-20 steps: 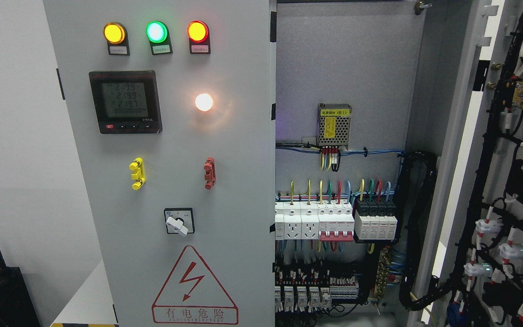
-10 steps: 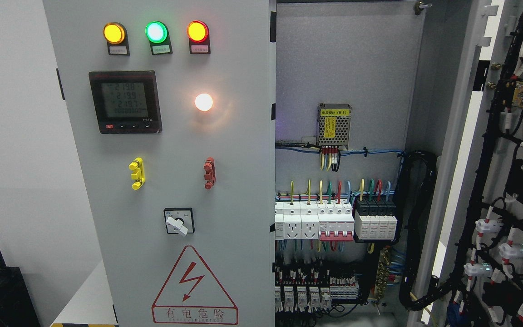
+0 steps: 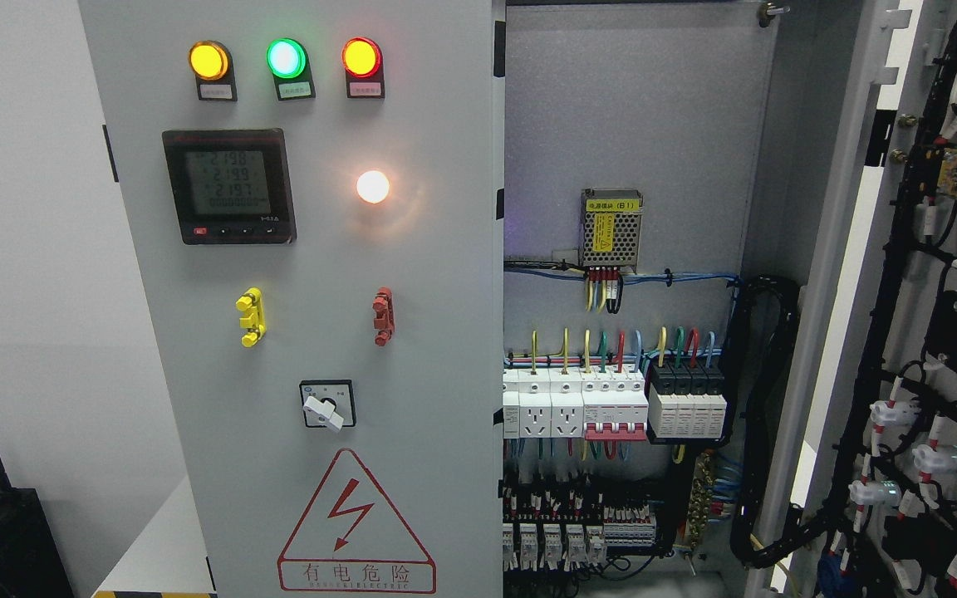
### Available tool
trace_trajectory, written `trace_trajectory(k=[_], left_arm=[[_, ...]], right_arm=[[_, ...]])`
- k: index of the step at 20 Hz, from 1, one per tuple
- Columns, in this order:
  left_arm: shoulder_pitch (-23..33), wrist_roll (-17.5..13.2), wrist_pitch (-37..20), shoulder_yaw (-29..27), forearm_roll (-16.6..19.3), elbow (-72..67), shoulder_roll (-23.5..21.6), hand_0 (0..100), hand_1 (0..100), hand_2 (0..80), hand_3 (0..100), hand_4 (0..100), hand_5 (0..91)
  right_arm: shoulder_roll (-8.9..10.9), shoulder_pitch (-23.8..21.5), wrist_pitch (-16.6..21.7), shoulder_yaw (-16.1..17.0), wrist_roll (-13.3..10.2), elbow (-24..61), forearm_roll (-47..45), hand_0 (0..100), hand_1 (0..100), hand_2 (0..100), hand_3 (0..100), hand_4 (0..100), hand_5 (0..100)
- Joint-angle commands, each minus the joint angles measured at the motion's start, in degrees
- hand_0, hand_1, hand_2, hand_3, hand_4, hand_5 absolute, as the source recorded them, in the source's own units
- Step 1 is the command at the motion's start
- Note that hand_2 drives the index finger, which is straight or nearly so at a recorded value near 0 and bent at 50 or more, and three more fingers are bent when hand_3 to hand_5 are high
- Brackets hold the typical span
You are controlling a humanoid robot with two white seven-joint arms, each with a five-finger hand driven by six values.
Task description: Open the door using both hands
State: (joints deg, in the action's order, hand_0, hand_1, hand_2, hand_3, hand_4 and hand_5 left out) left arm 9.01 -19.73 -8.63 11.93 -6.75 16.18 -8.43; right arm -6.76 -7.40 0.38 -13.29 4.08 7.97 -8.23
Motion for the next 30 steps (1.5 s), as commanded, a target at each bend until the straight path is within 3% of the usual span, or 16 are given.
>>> trace_trajectory(k=[1, 8, 11, 15, 20, 23, 27, 30], left_arm=[[-1.18, 1.28, 0.11, -18.6, 10.0, -6.24, 10.54, 0, 0, 0.0, 0, 3, 0.0], [-1.18, 1.19, 2.13, -21.68, 10.43, -8.18, 10.62, 0, 0, 0.0, 0, 3, 0.0], [-1.18, 1.1, 2.04, -23.61, 13.59, -8.35, 10.62, 0, 0, 0.0, 0, 3, 0.0], [-1.18, 1.01, 2.13, -24.32, 14.57, -8.35, 10.62, 0, 0, 0.0, 0, 3, 0.0], [-1.18, 1.1, 2.04, -24.23, 15.53, -9.31, 10.62, 0, 0, 0.0, 0, 3, 0.0], [-1.27, 1.1, 2.04, -23.53, 15.53, -10.46, 10.62, 0, 0, 0.0, 0, 3, 0.0], [-1.71, 1.01, 2.13, -21.78, 15.19, -11.34, 10.62, 0, 0, 0.0, 0, 3, 0.0], [-3.11, 0.92, 2.13, -20.19, 14.66, -13.09, 10.71, 0, 0, 0.0, 0, 3, 0.0]], right_arm=[[0.52, -0.25, 0.06, 0.19, -0.04, 4.41, -0.03, 0, 0, 0, 0, 0, 0], [4.55, -4.63, 0.41, 2.64, -0.3, 14.77, -0.47, 0, 0, 0, 0, 0, 0], [6.4, -7.62, 0.41, 3.71, -0.3, 20.66, -0.38, 0, 0, 0, 0, 0, 0], [9.21, -14.2, 0.5, 3.71, -0.39, 31.98, -0.12, 0, 0, 0, 0, 0, 0], [9.92, -22.29, 1.2, 3.97, -0.3, 46.05, -0.2, 0, 0, 0, 0, 0, 0], [10.18, -28.53, 3.65, 3.88, -0.22, 55.36, -0.29, 0, 0, 0, 0, 0, 0], [12.64, -39.68, 7.78, 3.62, -0.13, 67.41, -0.38, 0, 0, 0, 0, 0, 0], [12.73, -45.5, 14.1, 3.79, -0.13, 73.31, -0.47, 0, 0, 0, 0, 0, 0]])
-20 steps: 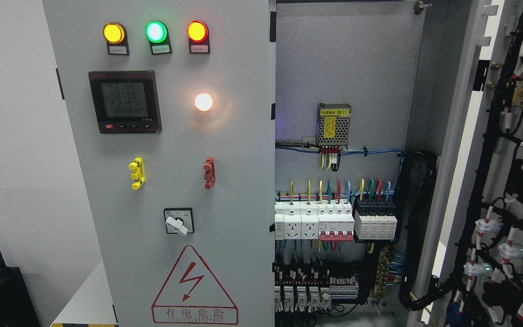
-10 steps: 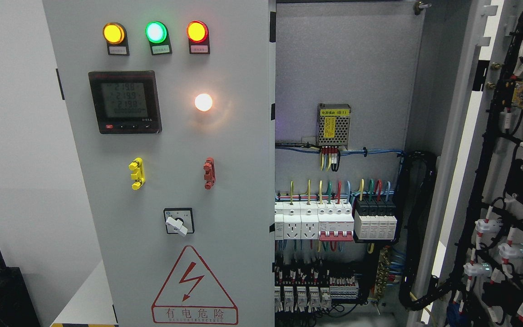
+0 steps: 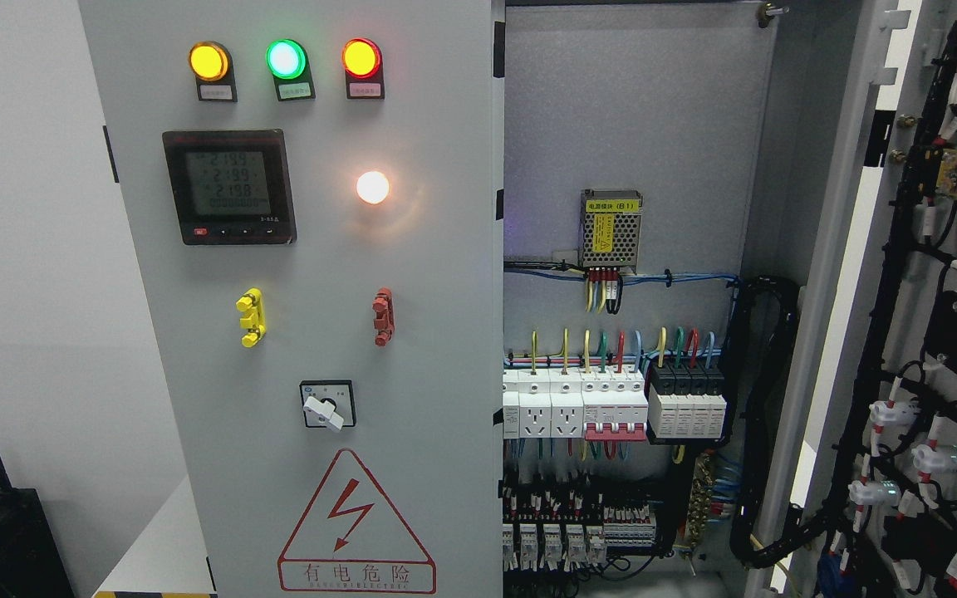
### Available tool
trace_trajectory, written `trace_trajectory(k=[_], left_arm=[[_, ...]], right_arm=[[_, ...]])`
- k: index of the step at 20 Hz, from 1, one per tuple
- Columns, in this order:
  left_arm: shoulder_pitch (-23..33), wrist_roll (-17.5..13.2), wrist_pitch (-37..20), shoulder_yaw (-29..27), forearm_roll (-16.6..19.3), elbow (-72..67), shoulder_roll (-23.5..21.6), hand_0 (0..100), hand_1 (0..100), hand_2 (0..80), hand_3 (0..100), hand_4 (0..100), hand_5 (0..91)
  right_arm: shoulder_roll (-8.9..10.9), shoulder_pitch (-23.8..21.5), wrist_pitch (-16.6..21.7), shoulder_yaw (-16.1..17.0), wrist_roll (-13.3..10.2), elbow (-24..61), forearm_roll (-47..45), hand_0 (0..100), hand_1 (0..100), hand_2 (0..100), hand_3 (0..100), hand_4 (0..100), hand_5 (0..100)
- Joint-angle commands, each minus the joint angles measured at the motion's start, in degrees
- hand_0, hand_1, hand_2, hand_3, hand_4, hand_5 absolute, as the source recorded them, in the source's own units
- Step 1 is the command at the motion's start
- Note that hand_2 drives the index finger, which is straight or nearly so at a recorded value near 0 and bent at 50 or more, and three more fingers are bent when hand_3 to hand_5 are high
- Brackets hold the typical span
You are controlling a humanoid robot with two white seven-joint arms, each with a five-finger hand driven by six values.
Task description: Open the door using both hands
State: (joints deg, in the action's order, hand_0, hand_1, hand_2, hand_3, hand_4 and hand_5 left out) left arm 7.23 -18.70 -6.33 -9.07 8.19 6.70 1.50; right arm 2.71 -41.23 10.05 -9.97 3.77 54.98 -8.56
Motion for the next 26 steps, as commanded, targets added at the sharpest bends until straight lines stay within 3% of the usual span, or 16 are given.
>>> trace_trajectory(k=[1, 5, 10, 17, 26], left_arm=[[-1.95, -0.11, -0.18, 0.81, -0.28, -3.88, 0.79, 0, 0, 0.0, 0, 3, 0.0], [-2.13, 0.33, 0.0, 1.25, -0.11, -4.06, 0.79, 0, 0, 0.0, 0, 3, 0.0], [-2.13, 4.63, 0.09, 1.25, 0.33, -4.15, 0.79, 0, 0, 0.0, 0, 3, 0.0], [-2.13, 4.9, 1.76, 1.87, 0.69, -3.71, 0.79, 0, 0, 0.0, 0, 3, 0.0], [-2.22, 6.13, 1.67, 1.87, -0.19, -3.36, 0.79, 0, 0, 0.0, 0, 3, 0.0]], right_arm=[[3.44, -12.89, 6.36, 0.3, 0.19, 27.54, -0.14, 0, 0, 0, 0, 0, 0], [4.58, -14.31, 10.16, 0.21, 0.19, 31.76, -0.23, 0, 0, 0, 0, 0, 0], [5.72, -16.68, 10.34, -0.14, 0.19, 44.13, -0.23, 0, 0, 0, 0, 0, 0], [5.72, -17.21, 10.95, 0.21, 0.1, 53.12, -0.23, 0, 0, 0, 0, 0, 0], [7.13, -8.43, 11.04, 0.04, 0.1, 54.27, -0.23, 0, 0, 0, 0, 0, 0]])
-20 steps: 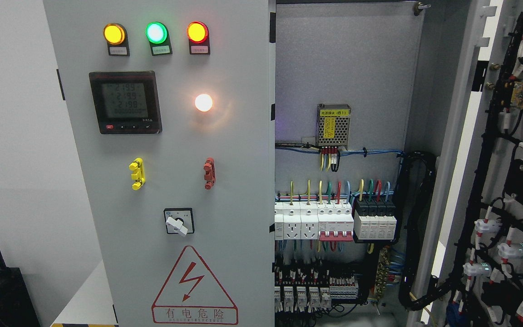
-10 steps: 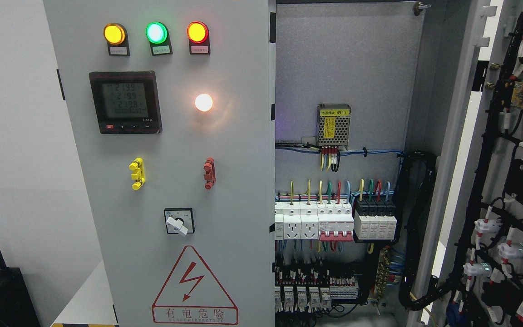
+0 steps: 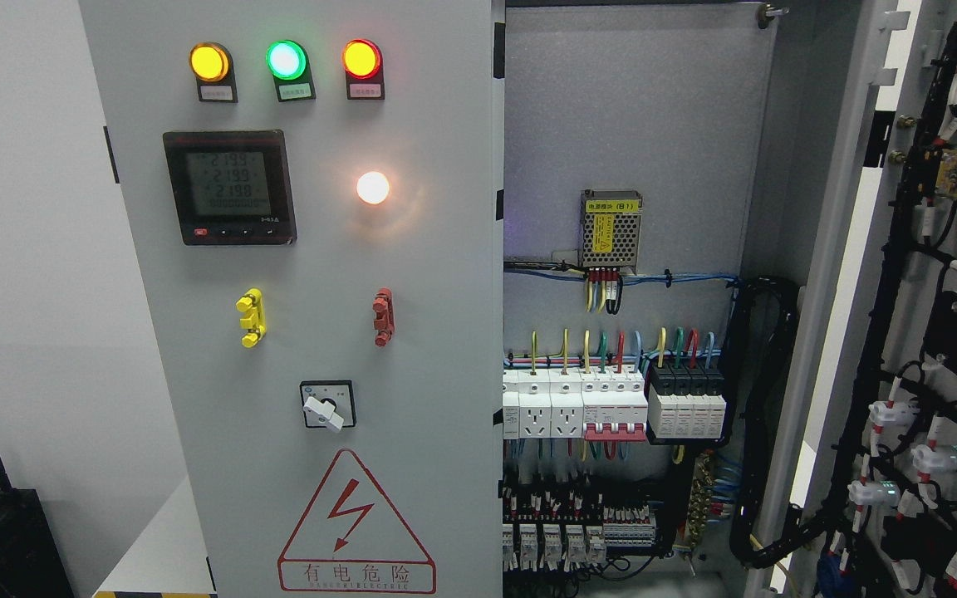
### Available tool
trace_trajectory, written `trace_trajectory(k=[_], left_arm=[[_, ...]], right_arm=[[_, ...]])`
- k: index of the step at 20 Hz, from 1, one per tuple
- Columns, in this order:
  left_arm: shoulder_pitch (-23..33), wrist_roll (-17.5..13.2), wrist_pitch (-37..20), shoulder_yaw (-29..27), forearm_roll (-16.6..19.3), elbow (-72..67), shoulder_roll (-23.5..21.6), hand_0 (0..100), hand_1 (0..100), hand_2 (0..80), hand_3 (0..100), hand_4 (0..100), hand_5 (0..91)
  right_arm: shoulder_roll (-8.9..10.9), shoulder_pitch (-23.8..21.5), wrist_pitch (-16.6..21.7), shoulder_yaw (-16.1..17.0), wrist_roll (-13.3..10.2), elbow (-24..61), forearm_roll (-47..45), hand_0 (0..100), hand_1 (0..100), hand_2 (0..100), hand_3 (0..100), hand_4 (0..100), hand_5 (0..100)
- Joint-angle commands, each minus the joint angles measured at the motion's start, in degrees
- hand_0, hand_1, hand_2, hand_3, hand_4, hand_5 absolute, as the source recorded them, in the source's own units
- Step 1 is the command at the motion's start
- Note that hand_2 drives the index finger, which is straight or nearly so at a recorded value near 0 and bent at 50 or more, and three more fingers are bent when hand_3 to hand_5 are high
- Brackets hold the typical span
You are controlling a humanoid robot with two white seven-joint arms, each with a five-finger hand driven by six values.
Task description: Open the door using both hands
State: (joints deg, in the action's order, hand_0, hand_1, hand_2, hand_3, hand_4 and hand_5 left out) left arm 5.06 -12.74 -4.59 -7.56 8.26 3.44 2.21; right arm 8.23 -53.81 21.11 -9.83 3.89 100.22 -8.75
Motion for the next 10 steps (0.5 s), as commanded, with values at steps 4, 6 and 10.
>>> trace_trajectory(k=[4, 6, 10], left_arm=[[-0.58, -0.09, -0.25, 0.36, -0.26, -0.1, 0.08, 0, 0, 0.0, 0, 3, 0.0], [-0.58, -0.18, -0.33, 0.36, -0.26, -0.01, 0.08, 0, 0, 0.0, 0, 3, 0.0], [-0.58, -0.35, -0.69, 0.36, -0.26, 0.25, 0.08, 0, 0, 0.0, 0, 3, 0.0]], right_arm=[[2.14, 7.22, -0.02, -1.85, -0.03, 9.55, 0.05, 0, 0, 0, 0, 0, 0], [1.88, 9.06, -0.02, -3.17, -0.03, 9.64, -0.04, 0, 0, 0, 0, 0, 0], [1.88, 13.36, -0.11, -5.9, -0.03, 10.34, 0.05, 0, 0, 0, 0, 0, 0]])
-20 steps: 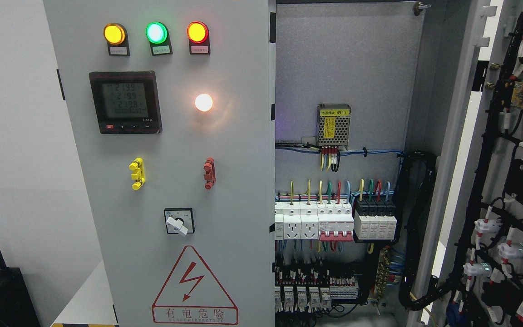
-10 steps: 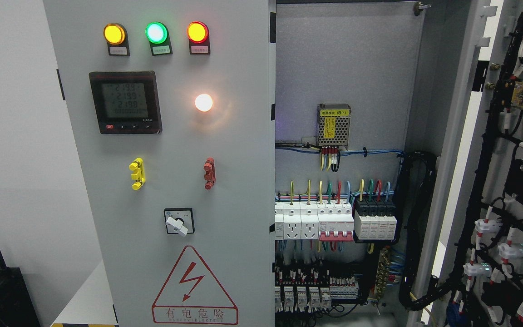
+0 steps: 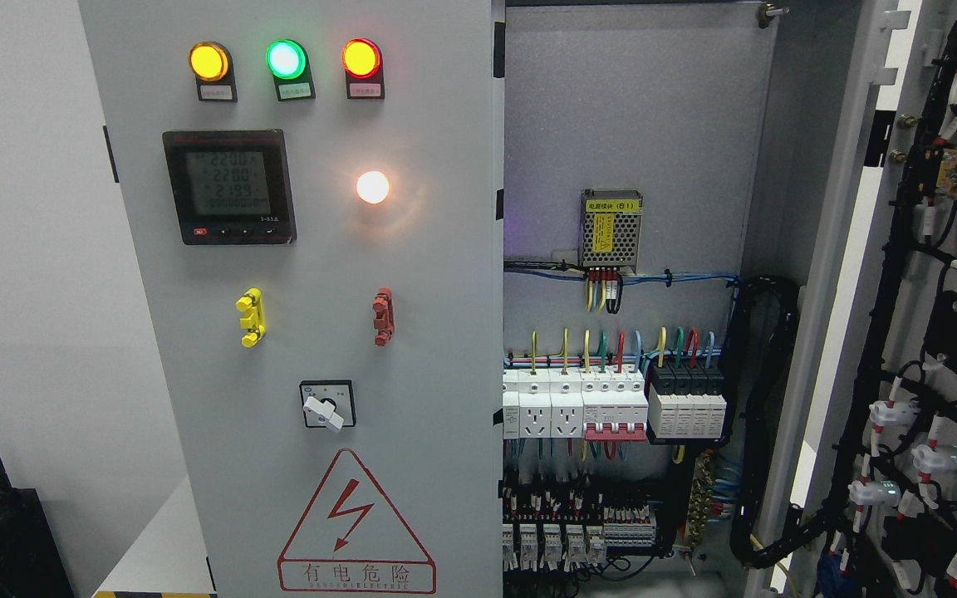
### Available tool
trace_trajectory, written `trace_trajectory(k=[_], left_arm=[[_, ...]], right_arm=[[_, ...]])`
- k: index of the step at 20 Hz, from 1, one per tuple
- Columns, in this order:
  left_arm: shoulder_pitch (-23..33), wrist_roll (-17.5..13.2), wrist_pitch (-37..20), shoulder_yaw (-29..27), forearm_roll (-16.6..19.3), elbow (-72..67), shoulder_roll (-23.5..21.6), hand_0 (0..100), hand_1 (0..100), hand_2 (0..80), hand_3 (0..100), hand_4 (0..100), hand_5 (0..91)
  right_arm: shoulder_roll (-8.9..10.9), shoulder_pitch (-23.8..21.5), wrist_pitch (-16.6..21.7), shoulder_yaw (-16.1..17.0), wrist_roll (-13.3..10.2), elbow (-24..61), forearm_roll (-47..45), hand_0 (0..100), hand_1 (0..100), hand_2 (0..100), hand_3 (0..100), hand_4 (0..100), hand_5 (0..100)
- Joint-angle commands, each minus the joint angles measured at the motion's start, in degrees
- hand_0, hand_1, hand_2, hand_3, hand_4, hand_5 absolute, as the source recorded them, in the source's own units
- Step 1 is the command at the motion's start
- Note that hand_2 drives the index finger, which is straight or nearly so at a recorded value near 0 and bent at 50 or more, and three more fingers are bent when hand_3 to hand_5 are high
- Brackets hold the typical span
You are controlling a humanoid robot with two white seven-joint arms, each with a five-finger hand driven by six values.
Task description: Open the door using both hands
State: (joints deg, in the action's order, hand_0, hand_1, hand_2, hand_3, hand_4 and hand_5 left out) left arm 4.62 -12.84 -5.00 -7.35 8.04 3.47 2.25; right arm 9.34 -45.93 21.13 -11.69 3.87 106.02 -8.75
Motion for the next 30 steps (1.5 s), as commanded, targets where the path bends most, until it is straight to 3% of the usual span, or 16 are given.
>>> trace_trajectory(k=[1, 3, 8, 14, 24, 30], left_arm=[[-0.14, -0.25, -0.27, 0.14, -0.04, 0.22, 0.03, 0, 0, 0.0, 0, 3, 0.0], [-0.14, -0.25, -0.27, 0.14, -0.04, 0.22, 0.03, 0, 0, 0.0, 0, 3, 0.0], [-0.14, -0.25, -0.36, 0.14, -0.04, 0.22, 0.03, 0, 0, 0.0, 0, 3, 0.0], [-0.14, -0.25, -0.36, 0.14, -0.04, 0.22, 0.03, 0, 0, 0.0, 0, 3, 0.0], [-0.14, -0.25, -0.27, 0.05, -0.04, 0.05, 0.03, 0, 0, 0.0, 0, 3, 0.0], [-0.14, -0.25, -0.36, 0.05, -0.04, 0.05, 0.03, 0, 0, 0.0, 0, 3, 0.0]], right_arm=[[1.21, 7.06, -0.03, -4.82, 0.0, 4.64, 0.05, 0, 0, 0, 0, 0, 0], [2.17, 9.79, -0.03, -5.27, 0.0, 4.81, 0.05, 0, 0, 0, 0, 0, 0], [2.44, 18.05, -0.91, -8.34, 0.0, 4.47, 0.05, 0, 0, 0, 0, 0, 0], [1.65, 28.69, -6.27, -8.26, 0.0, 1.83, -0.04, 0, 0, 0, 0, 0, 0], [1.56, 37.66, -7.15, -8.52, 0.09, -1.16, -0.3, 0, 0, 0, 0, 0, 0], [1.39, 41.96, -12.77, -9.93, 0.09, -2.04, -1.88, 0, 0, 0, 0, 0, 0]])
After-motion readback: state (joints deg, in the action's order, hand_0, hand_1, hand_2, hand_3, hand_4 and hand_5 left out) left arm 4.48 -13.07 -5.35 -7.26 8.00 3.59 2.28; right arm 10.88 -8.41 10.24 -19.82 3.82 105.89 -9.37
